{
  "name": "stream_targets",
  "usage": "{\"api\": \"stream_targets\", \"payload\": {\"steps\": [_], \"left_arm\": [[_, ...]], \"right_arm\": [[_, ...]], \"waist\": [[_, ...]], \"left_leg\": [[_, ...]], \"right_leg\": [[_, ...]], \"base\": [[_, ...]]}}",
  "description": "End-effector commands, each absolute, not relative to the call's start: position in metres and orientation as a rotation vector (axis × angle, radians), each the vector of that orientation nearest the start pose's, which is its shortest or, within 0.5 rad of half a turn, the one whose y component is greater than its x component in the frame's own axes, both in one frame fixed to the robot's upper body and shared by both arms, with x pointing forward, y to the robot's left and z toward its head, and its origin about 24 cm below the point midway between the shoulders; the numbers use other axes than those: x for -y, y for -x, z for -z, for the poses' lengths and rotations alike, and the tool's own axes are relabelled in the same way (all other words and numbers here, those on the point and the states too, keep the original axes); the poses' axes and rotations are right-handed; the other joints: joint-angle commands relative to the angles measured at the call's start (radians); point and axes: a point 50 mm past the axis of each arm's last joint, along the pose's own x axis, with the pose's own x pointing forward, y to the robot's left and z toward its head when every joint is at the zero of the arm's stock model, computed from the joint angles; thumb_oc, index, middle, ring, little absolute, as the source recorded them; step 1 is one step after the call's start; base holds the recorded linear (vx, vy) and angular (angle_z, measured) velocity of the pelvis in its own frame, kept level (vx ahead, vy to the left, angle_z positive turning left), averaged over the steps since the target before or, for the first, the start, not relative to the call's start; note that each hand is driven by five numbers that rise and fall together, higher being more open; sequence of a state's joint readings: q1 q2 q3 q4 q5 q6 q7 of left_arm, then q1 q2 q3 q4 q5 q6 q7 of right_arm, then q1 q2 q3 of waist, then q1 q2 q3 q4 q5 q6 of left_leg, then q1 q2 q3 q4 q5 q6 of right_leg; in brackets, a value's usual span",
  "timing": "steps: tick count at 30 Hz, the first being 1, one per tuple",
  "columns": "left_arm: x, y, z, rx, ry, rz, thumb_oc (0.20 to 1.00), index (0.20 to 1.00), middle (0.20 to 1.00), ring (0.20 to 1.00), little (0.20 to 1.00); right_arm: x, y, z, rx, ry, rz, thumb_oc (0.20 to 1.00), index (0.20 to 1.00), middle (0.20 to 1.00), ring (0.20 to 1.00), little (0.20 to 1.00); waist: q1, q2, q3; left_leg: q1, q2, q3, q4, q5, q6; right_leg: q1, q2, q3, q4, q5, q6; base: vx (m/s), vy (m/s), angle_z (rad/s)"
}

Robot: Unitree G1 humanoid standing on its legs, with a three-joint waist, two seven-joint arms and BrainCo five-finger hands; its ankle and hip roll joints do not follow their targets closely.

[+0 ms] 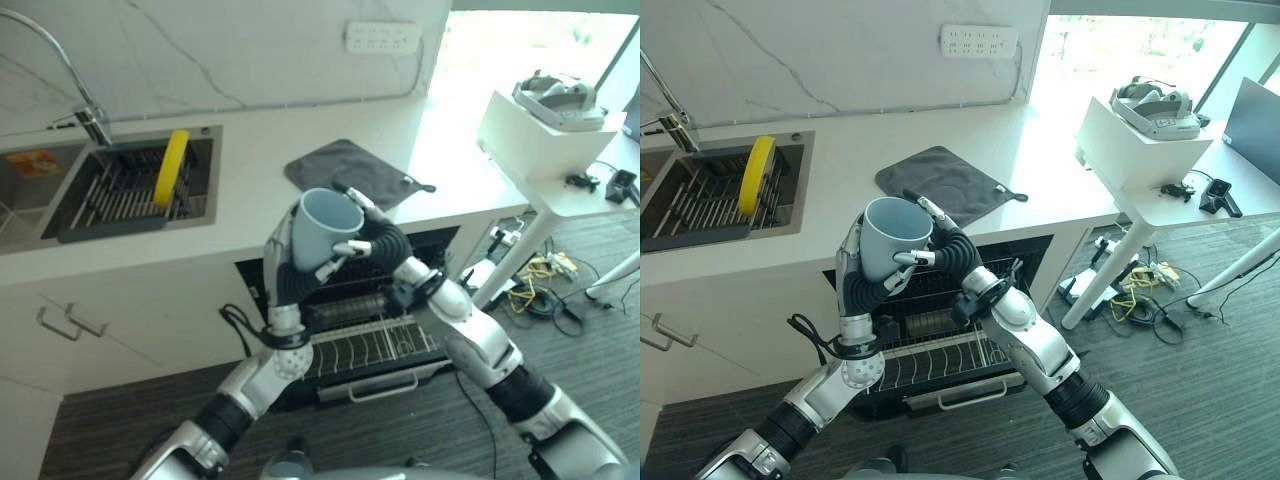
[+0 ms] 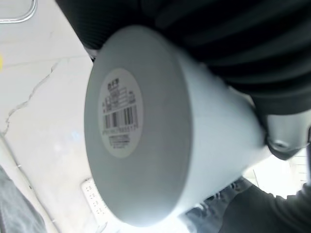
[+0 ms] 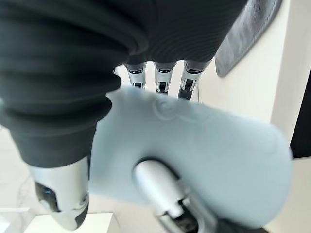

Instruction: Place the dishes in the dishwasher.

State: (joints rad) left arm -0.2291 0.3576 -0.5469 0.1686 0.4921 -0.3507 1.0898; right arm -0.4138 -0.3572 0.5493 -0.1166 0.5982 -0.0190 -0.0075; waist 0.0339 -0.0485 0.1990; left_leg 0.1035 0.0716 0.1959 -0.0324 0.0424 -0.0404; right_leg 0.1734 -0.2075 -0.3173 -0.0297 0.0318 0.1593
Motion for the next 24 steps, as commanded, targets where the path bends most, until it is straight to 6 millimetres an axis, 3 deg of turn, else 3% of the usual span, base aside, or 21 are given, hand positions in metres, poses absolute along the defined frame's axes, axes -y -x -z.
{"api": "stream_targets", "payload": {"steps": [1,13,24], "left_arm": [[-0.1006,-0.2568,-0.1165,0.958,-0.420,-0.344,0.200,0.200,0.200,0.200,0.200],[-0.1085,-0.2556,-0.1187,0.973,-0.392,-0.488,0.200,0.200,0.200,0.200,0.200],[-0.1033,-0.2553,-0.1187,0.973,-0.443,-0.427,0.200,0.200,0.200,0.200,0.200]], "right_arm": [[0.0468,-0.2714,-0.1534,0.362,-0.210,-0.683,1.000,1.000,1.000,1.000,1.000],[0.0495,-0.2682,-0.1499,0.370,-0.325,-0.625,1.000,1.000,1.000,1.000,1.000],[0.0422,-0.2623,-0.1487,0.361,-0.313,-0.682,1.000,1.000,1.000,1.000,1.000]], "waist": [[0.021,-0.011,0.005],[0.011,-0.003,0.004],[0.009,0.001,0.000]], "left_leg": [[0.049,0.003,-0.024,0.169,-0.237,0.022],[0.054,0.000,-0.022,0.167,-0.237,0.022],[0.060,-0.003,-0.019,0.160,-0.239,0.026]], "right_leg": [[-0.072,-0.045,0.070,0.079,-0.038,0.021],[-0.073,-0.048,0.073,0.082,-0.043,0.019],[-0.075,-0.047,0.074,0.084,-0.046,0.017]], "base": [[0.00,0.000,0.00],[0.00,0.000,0.00],[0.00,0.000,0.00]]}}
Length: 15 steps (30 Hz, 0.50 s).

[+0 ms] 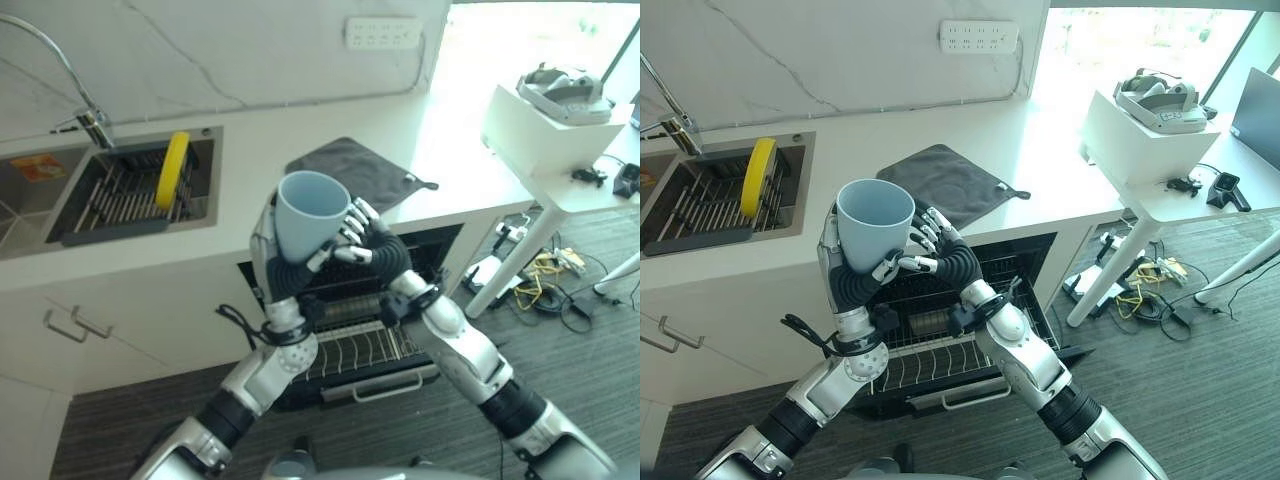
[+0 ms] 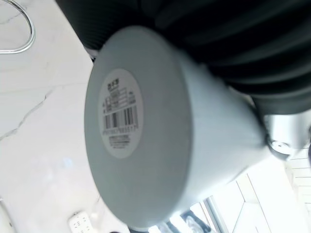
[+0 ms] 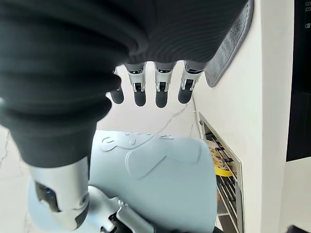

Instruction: Place the dishes in the dishwasher.

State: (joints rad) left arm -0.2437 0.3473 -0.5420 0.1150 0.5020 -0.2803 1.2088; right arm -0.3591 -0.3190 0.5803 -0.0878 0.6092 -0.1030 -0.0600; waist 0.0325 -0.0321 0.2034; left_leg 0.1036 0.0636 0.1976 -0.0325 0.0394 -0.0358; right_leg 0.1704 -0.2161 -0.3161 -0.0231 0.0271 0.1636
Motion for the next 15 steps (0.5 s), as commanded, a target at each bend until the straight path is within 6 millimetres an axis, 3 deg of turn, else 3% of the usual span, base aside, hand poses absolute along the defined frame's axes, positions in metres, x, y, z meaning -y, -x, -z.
{"api": "stream_targets", "payload": {"steps": [1,15], "left_arm": [[-0.103,-0.255,-0.118,0.968,-0.451,-0.418,0.200,0.200,0.200,0.200,0.200],[-0.103,-0.254,-0.098,0.942,-0.559,-0.339,0.200,0.200,0.200,0.200,0.200]], "right_arm": [[0.042,-0.263,-0.149,0.360,-0.315,-0.682,1.000,1.000,1.000,1.000,1.000],[0.038,-0.259,-0.152,0.341,-0.365,-0.749,1.000,1.000,1.000,1.000,1.000]], "waist": [[0.011,-0.016,-0.004],[0.019,-0.017,0.005]], "left_leg": [[0.060,0.004,-0.021,0.160,-0.236,0.022],[0.055,0.002,-0.023,0.170,-0.242,0.024]], "right_leg": [[-0.073,-0.038,0.072,0.078,-0.041,0.013],[-0.080,-0.044,0.064,0.086,-0.040,0.014]], "base": [[0.00,0.000,0.00],[0.00,0.000,0.00]]}}
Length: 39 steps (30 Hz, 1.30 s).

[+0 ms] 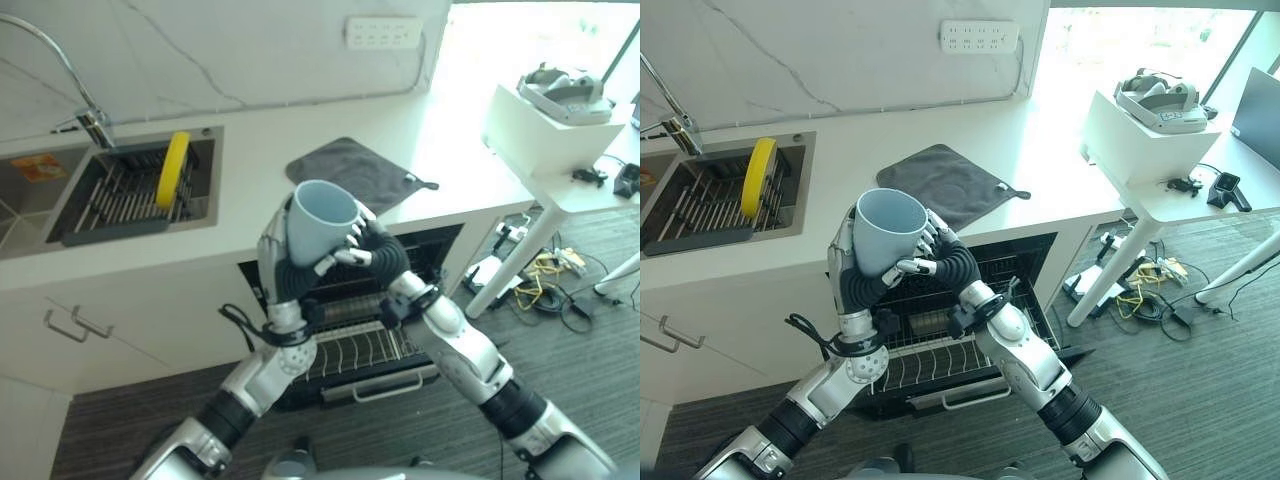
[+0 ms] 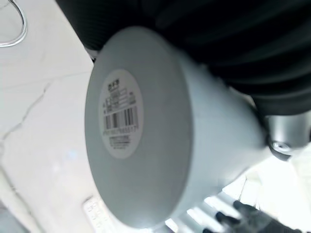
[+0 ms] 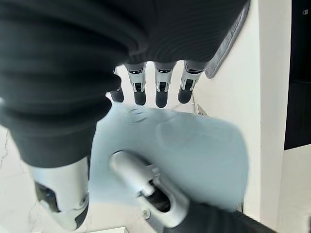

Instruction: Place the dishes in the dishwasher.

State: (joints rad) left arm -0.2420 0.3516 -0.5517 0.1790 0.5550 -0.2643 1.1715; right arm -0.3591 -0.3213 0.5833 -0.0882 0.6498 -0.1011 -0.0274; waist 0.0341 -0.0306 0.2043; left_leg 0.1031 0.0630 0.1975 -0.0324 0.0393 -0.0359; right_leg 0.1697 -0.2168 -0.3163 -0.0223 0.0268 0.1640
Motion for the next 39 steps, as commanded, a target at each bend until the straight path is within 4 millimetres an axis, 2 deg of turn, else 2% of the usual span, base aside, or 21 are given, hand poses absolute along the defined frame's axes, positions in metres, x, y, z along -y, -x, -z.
{"api": "stream_targets", "payload": {"steps": [1,14,22,39], "left_arm": [[-0.103,-0.254,-0.098,0.943,-0.559,-0.338,0.200,0.200,0.200,0.200,0.200],[-0.093,-0.245,-0.094,1.028,-0.590,-0.253,0.200,0.200,0.200,0.200,0.200],[-0.083,-0.245,-0.103,1.077,-0.585,-0.212,0.200,0.200,0.200,0.200,0.200],[-0.073,-0.239,-0.088,1.073,-0.687,-0.045,0.200,0.200,0.200,0.200,0.200]], "right_arm": [[0.038,-0.259,-0.152,0.341,-0.365,-0.749,1.000,1.000,1.000,1.000,1.000],[0.034,-0.262,-0.155,0.334,-0.359,-0.751,1.000,1.000,1.000,1.000,1.000],[0.030,-0.264,-0.156,0.319,-0.368,-0.759,1.000,1.000,1.000,1.000,1.000],[0.024,-0.264,-0.167,0.330,-0.335,-0.793,1.000,1.000,1.000,1.000,1.000]], "waist": [[0.018,-0.019,0.004],[0.026,-0.019,0.011],[0.029,-0.019,0.018],[0.036,-0.018,0.031]], "left_leg": [[0.055,0.002,-0.023,0.170,-0.242,0.024],[0.049,0.000,-0.029,0.179,-0.247,0.024],[0.045,-0.004,-0.039,0.185,-0.250,0.025],[0.034,-0.004,-0.048,0.188,-0.252,0.023]], "right_leg": [[-0.079,-0.043,0.065,0.085,-0.039,0.014],[-0.087,-0.050,0.057,0.097,-0.042,0.015],[-0.091,-0.052,0.058,0.107,-0.045,0.015],[-0.102,-0.051,0.056,0.117,-0.052,0.014]], "base": [[0.00,0.000,0.00],[0.00,0.000,0.00],[0.04,0.001,0.07],[0.01,0.001,0.02]]}}
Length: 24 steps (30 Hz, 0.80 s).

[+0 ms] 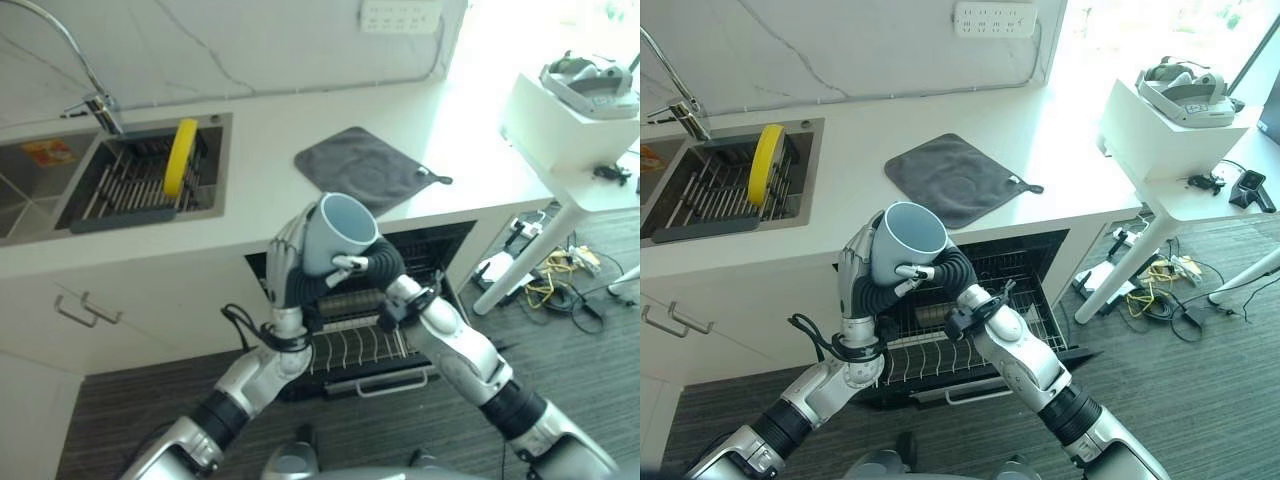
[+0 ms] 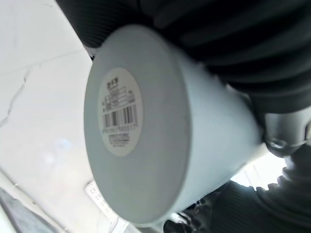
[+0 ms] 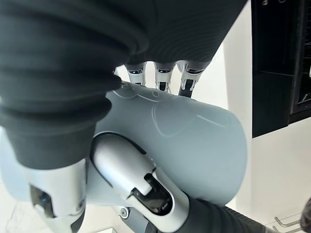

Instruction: Place the dishes in the dishwasher.

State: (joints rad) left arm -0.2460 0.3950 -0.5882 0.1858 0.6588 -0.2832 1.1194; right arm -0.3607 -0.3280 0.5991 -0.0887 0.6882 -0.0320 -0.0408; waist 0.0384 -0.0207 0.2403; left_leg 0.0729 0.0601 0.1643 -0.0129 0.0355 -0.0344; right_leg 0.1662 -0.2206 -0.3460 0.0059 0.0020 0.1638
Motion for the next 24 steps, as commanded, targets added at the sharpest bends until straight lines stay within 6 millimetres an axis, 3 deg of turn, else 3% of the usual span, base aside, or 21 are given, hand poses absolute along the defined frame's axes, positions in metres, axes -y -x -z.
{"api": "stream_targets", "payload": {"steps": [1,2,3,4,5,6,11,12,13,14,15,24], "left_arm": [[-0.073,-0.238,-0.087,1.081,-0.698,-0.035,0.200,0.200,0.200,0.200,0.200],[-0.073,-0.238,-0.086,1.086,-0.708,-0.029,0.200,0.200,0.200,0.200,0.200],[-0.073,-0.239,-0.086,1.089,-0.718,-0.024,0.200,0.200,0.200,0.200,0.200],[-0.072,-0.239,-0.085,1.098,-0.737,-0.005,0.200,0.200,0.200,0.200,0.200],[-0.071,-0.239,-0.085,1.105,-0.740,0.002,0.200,0.200,0.200,0.200,0.200],[-0.070,-0.238,-0.083,1.122,-0.759,0.023,0.200,0.200,0.200,0.200,0.200],[-0.070,-0.244,-0.076,1.110,-0.834,0.050,0.200,0.200,0.200,0.200,0.200],[-0.070,-0.244,-0.076,1.108,-0.835,0.051,0.300,0.300,0.300,0.300,0.300],[-0.070,-0.245,-0.076,1.109,-0.844,0.057,1.000,1.000,1.000,1.000,1.000],[-0.071,-0.246,-0.075,1.103,-0.852,0.060,0.799,0.799,0.799,0.799,0.799],[-0.072,-0.247,-0.074,1.096,-0.854,0.055,1.000,1.000,1.000,1.000,1.000],[-0.080,-0.247,-0.070,1.046,-0.847,0.045,1.000,1.000,1.000,1.000,1.000]], "right_arm": [[0.024,-0.265,-0.168,0.336,-0.330,-0.791,1.000,1.000,1.000,1.000,1.000],[0.024,-0.265,-0.169,0.339,-0.329,-0.791,1.000,1.000,1.000,1.000,1.000],[0.024,-0.266,-0.170,0.342,-0.331,-0.790,0.780,0.780,0.780,0.780,0.780],[0.024,-0.267,-0.171,0.344,-0.333,-0.792,0.485,0.485,0.485,0.485,0.485],[0.024,-0.267,-0.172,0.345,-0.335,-0.791,0.401,0.401,0.401,0.401,0.401],[0.024,-0.268,-0.173,0.351,-0.339,-0.790,0.200,0.200,0.200,0.200,0.200],[0.024,-0.270,-0.180,0.403,-0.300,-0.768,0.200,0.200,0.200,0.200,0.200],[0.024,-0.270,-0.181,0.405,-0.300,-0.770,0.200,0.200,0.200,0.200,0.200],[0.024,-0.270,-0.182,0.411,-0.305,-0.774,0.200,0.200,0.200,0.200,0.200],[0.025,-0.270,-0.183,0.420,-0.320,-0.777,0.200,0.200,0.200,0.200,0.200],[0.026,-0.270,-0.187,0.441,-0.344,-0.779,0.200,0.200,0.200,0.200,0.200],[0.039,-0.273,-0.201,0.496,-0.494,-0.636,0.200,0.200,0.200,0.200,0.200]], "waist": [[0.033,-0.028,-0.004],[0.034,-0.028,-0.004],[0.034,-0.027,-0.004],[0.034,-0.027,-0.005],[0.034,-0.027,-0.004],[0.032,-0.025,-0.004],[0.026,-0.016,-0.009],[0.025,-0.016,-0.010],[0.025,-0.014,-0.011],[0.023,-0.011,-0.014],[0.025,-0.006,-0.019],[0.033,0.012,-0.032]], "left_leg": [[0.063,0.000,-0.015,0.170,-0.249,0.021],[0.062,0.000,-0.015,0.170,-0.249,0.021],[0.062,-0.001,-0.015,0.169,-0.249,0.021],[0.062,-0.001,-0.015,0.168,-0.248,0.021],[0.061,-0.001,-0.014,0.169,-0.248,0.021],[0.060,-0.001,-0.013,0.170,-0.249,0.021],[0.056,0.004,-0.004,0.171,-0.246,0.018],[0.056,0.005,-0.004,0.170,-0.245,0.018],[0.056,0.006,-0.004,0.169,-0.243,0.017],[0.058,0.007,-0.006,0.166,-0.241,0.017],[0.063,0.007,-0.012,0.162,-0.238,0.016],[0.078,0.031,0.004,0.100,-0.194,0.006]], "right_leg": [[-0.100,-0.048,0.083,0.090,-0.027,0.015],[-0.101,-0.048,0.082,0.091,-0.026,0.015],[-0.102,-0.049,0.081,0.091,-0.026,0.015],[-0.103,-0.050,0.080,0.091,-0.025,0.016],[-0.104,-0.051,0.079,0.091,-0.025,0.016],[-0.107,-0.053,0.078,0.094,-0.024,0.017],[-0.113,-0.057,0.072,0.103,-0.030,0.016],[-0.112,-0.056,0.073,0.104,-0.032,0.015],[-0.110,-0.054,0.074,0.106,-0.036,0.013],[-0.106,-0.051,0.076,0.107,-0.041,0.010],[-0.101,-0.047,0.078,0.113,-0.051,0.006],[-0.062,-0.035,0.046,0.104,-0.072,-0.010]], "base": [[0.00,-0.007,0.10],[0.00,-0.005,0.13],[-0.01,0.000,0.13],[-0.01,0.001,0.10],[-0.02,0.004,0.06],[0.00,0.000,0.00],[-0.07,0.021,-0.01],[-0.08,0.030,0.00],[-0.05,0.027,0.01],[-0.06,0.039,0.00],[-0.05,0.033,0.01],[-0.03,-0.006,0.11]]}}
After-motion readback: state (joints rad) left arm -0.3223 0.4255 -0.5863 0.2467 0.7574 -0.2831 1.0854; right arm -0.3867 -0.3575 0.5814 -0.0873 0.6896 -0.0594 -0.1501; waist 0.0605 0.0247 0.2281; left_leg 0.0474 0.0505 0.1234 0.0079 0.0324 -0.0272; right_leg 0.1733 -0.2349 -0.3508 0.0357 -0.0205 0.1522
